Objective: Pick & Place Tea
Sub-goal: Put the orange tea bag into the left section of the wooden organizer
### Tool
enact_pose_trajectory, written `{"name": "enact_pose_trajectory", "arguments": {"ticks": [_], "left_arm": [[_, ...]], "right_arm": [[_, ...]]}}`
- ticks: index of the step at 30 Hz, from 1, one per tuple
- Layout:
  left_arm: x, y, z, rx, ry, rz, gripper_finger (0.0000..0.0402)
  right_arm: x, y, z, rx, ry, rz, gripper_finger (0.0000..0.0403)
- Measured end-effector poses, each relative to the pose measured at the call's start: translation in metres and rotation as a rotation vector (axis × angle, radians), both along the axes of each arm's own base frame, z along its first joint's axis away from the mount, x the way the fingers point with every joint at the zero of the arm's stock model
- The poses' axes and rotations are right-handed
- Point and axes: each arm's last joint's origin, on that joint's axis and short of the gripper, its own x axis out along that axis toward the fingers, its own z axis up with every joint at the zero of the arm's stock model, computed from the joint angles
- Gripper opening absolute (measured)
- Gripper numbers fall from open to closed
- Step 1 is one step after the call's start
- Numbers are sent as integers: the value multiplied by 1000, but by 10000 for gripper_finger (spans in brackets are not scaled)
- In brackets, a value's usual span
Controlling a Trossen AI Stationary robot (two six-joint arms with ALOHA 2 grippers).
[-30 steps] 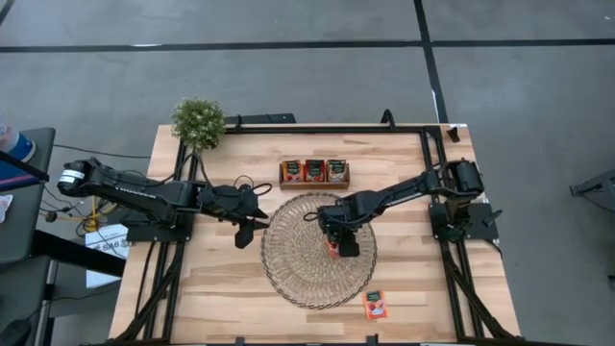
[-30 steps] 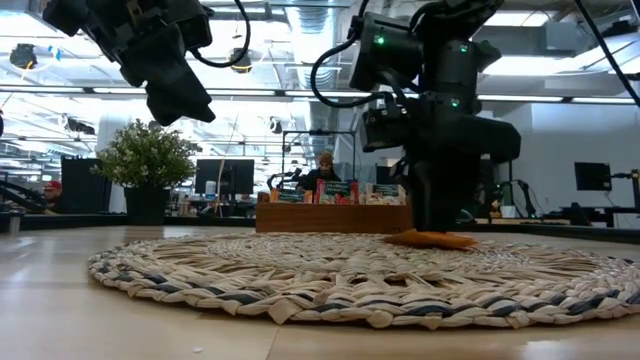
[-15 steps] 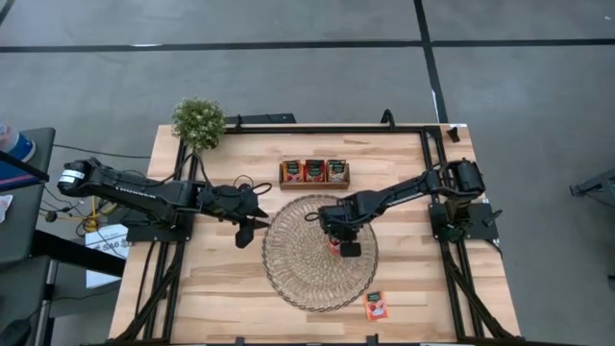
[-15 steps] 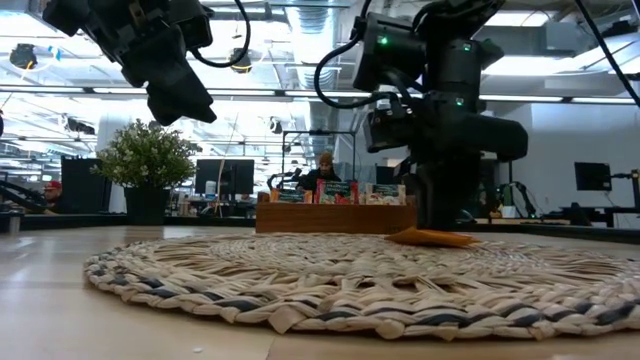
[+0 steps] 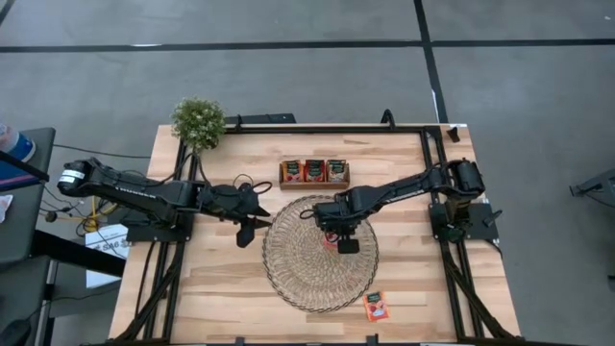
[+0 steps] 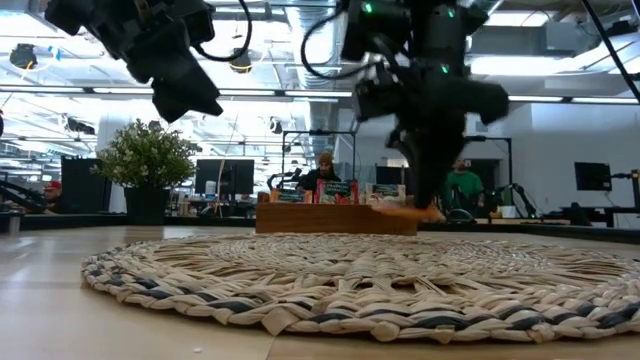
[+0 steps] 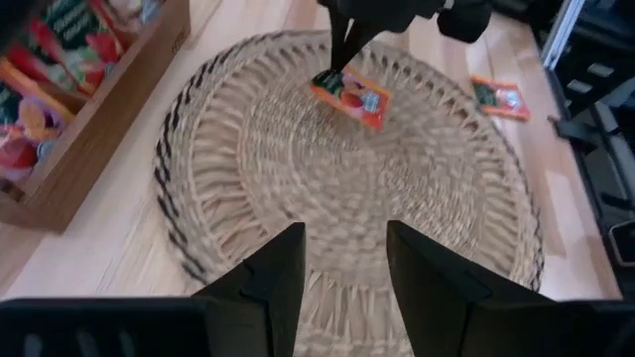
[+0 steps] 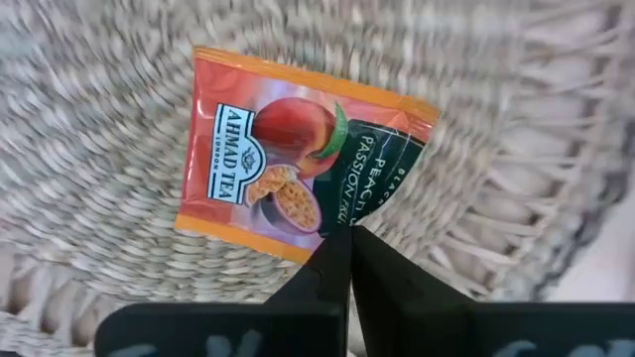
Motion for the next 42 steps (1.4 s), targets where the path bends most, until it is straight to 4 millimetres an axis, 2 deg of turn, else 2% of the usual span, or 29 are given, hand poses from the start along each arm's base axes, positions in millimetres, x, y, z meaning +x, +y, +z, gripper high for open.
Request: {"name": "enact_pose_trajectory", "arguments": {"ticks": [4,13,18,28,31,38,42], "left_arm": [[4,-1,6,-16,-73,-14,136],[10,-2,22,-95,-245,4,136],[13,-1,29,-171,-322,86,136],[22,3,51,-215,-429,272,136],[32,3,54,-204,-413,275,136],[59,1,49,-130,-284,255,136],[64,3,52,-115,-262,243,136]], "right_arm": [[9,2,24,-46,-27,0,0],[27,18,90,-365,-219,30,0],[33,21,111,-467,-308,45,0],[40,21,120,-517,-383,66,0],[41,21,121,-522,-386,77,0],[39,29,120,-519,-387,99,0],[38,33,120,-527,-383,109,0]]}}
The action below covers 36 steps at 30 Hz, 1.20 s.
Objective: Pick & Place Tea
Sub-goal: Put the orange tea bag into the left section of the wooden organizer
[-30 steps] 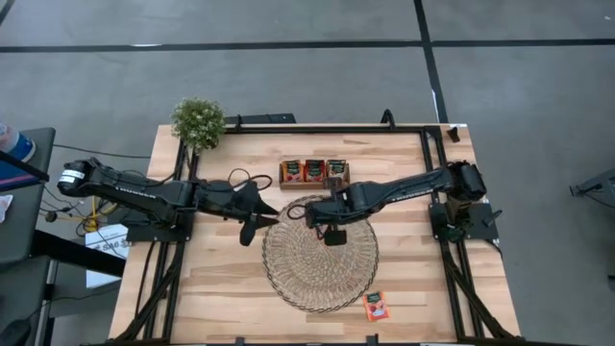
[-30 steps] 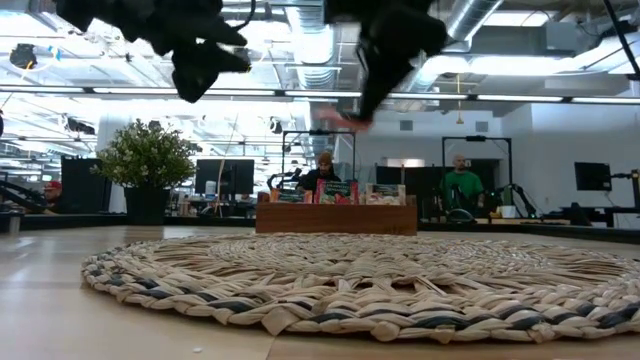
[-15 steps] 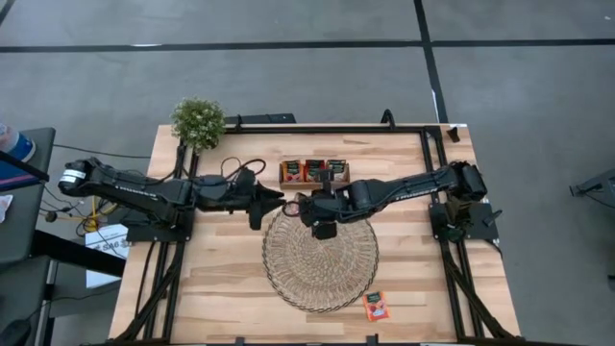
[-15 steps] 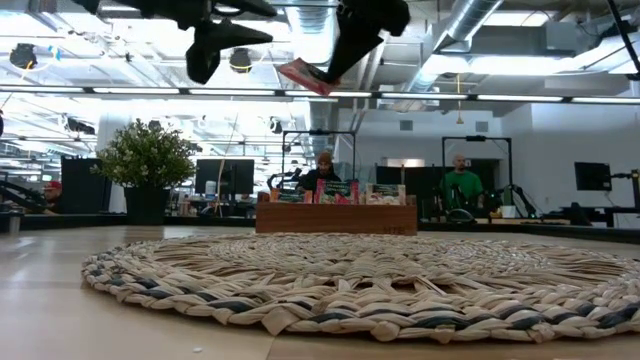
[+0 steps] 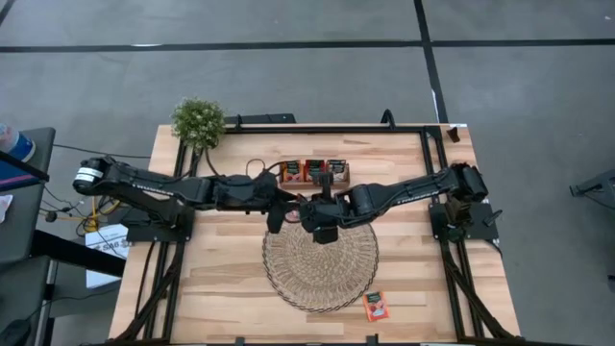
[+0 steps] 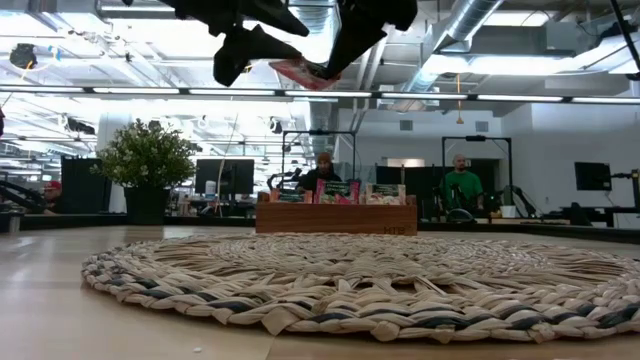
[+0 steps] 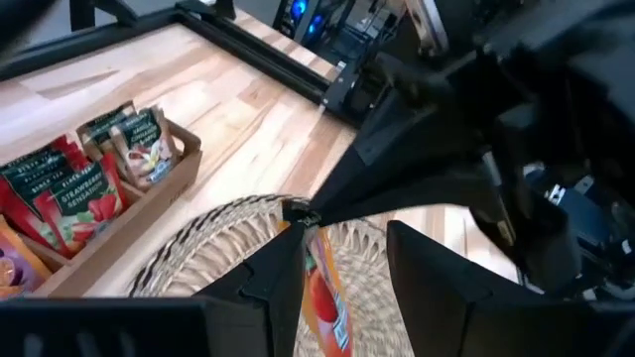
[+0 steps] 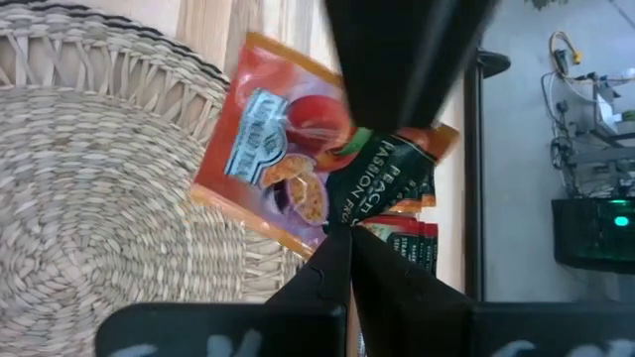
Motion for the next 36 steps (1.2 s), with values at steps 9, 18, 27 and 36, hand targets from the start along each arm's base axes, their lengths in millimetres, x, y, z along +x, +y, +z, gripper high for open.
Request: {"name": "enact_pose_trajectory", "arguments": {"ticks": [9,18,27,36], "left_arm": [[0,3,0,-11,25,-39,136],[-5,5,1,-11,42,-35,136],[-13,9,11,-11,20,-20,136],[-11,9,7,-15,39,-20,136]], "right_arm": [[-3,5,-1,-23,21,14,0],[-3,5,-1,-23,26,13,0],[-3,5,-1,-23,25,13,0],[-3,5,-1,-22,23,13,0]]}}
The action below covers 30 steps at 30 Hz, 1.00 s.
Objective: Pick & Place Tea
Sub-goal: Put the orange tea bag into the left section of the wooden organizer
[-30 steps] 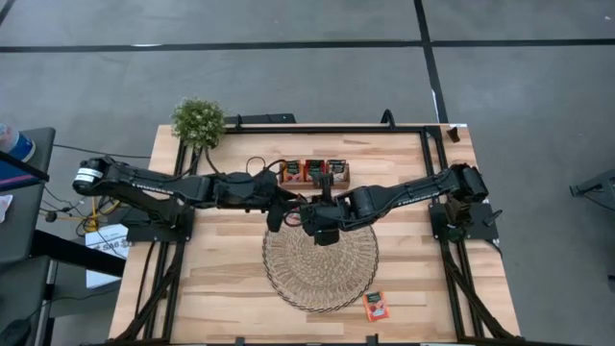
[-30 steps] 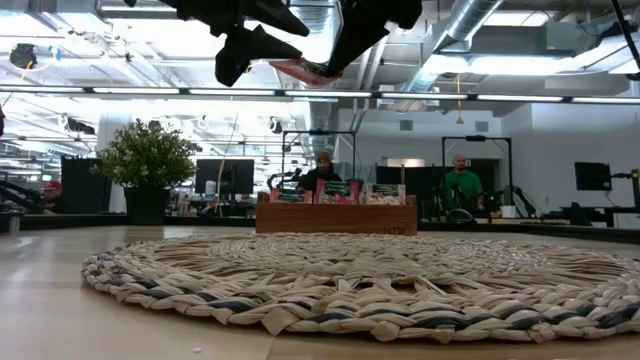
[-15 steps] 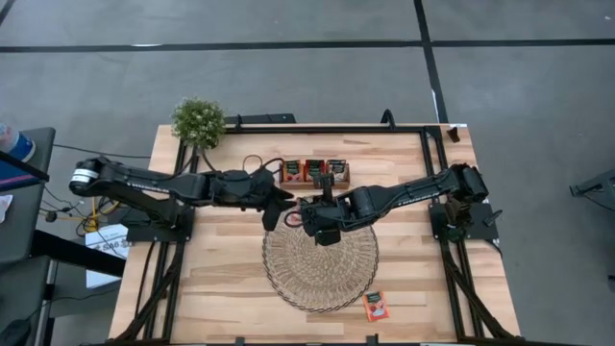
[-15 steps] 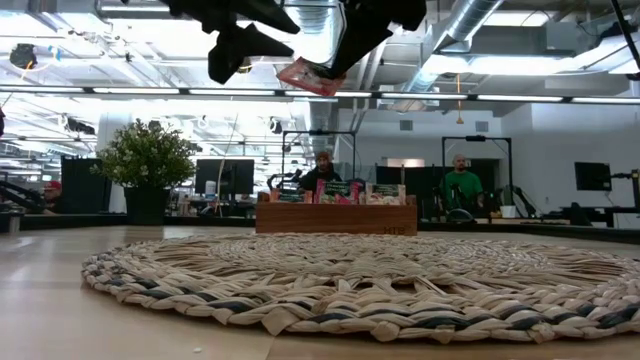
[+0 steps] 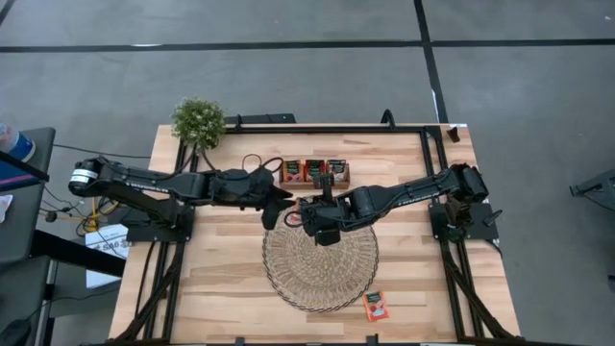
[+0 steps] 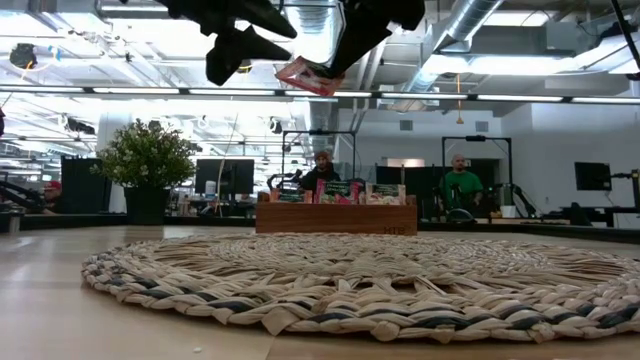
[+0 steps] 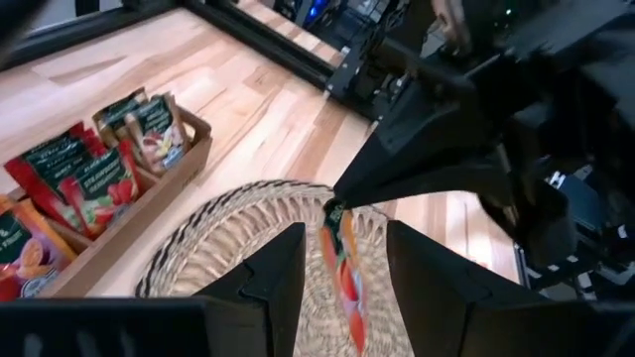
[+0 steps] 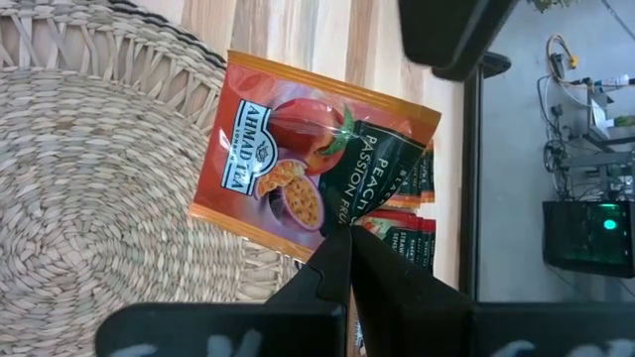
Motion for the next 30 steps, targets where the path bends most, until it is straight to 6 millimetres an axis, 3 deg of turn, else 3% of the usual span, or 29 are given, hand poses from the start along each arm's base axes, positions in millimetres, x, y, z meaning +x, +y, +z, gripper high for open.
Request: {"name": "enact_pose_trajectory", "arguments": {"ticks": [30], "left_arm": [[14,-1,-10,19,-7,-26,128]], "right_arm": [[2,0,1,5,-19,2,0]]}}
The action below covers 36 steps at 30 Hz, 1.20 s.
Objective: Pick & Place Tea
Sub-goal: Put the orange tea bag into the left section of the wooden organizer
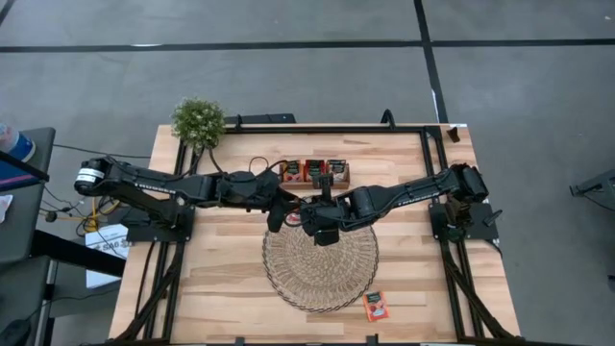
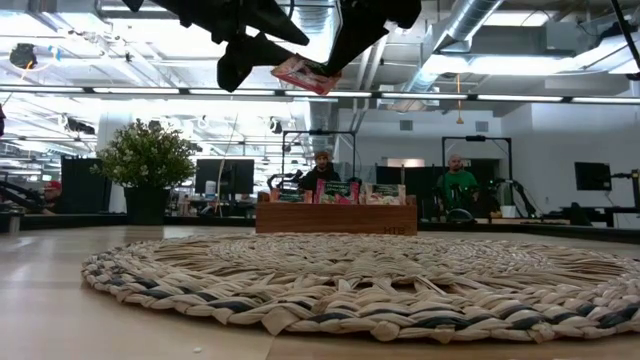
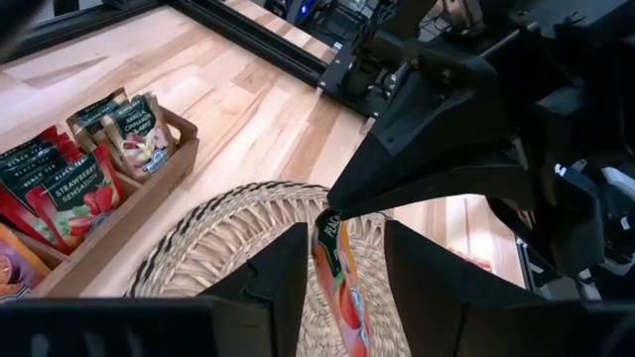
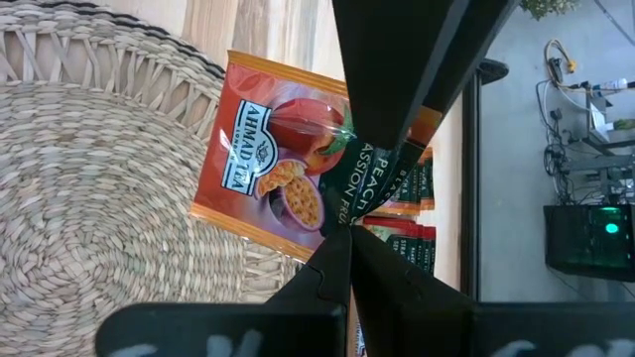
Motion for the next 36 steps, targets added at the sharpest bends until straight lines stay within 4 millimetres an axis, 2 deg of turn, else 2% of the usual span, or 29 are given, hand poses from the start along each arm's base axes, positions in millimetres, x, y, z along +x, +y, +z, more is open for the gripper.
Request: {"name": "enact_pose_trajectory", "arguments": {"ticks": [5,11,24,27,32,36], "left_arm": [[0,0,0,0,1,0,90],[0,0,0,26,-1,-9,9],[0,0,0,40,1,-18,0],[0,0,0,66,9,-9,0],[-1,3,-2,123,35,27,0],[0,13,-10,199,89,92,0]], "right_arm": [[0,0,0,0,0,0,0],[0,0,0,0,0,0,0],[0,0,0,3,2,1,5],[-3,0,6,10,33,6,26],[-7,-1,21,23,42,-3,82],[-18,-6,26,45,111,-97,121]]}}
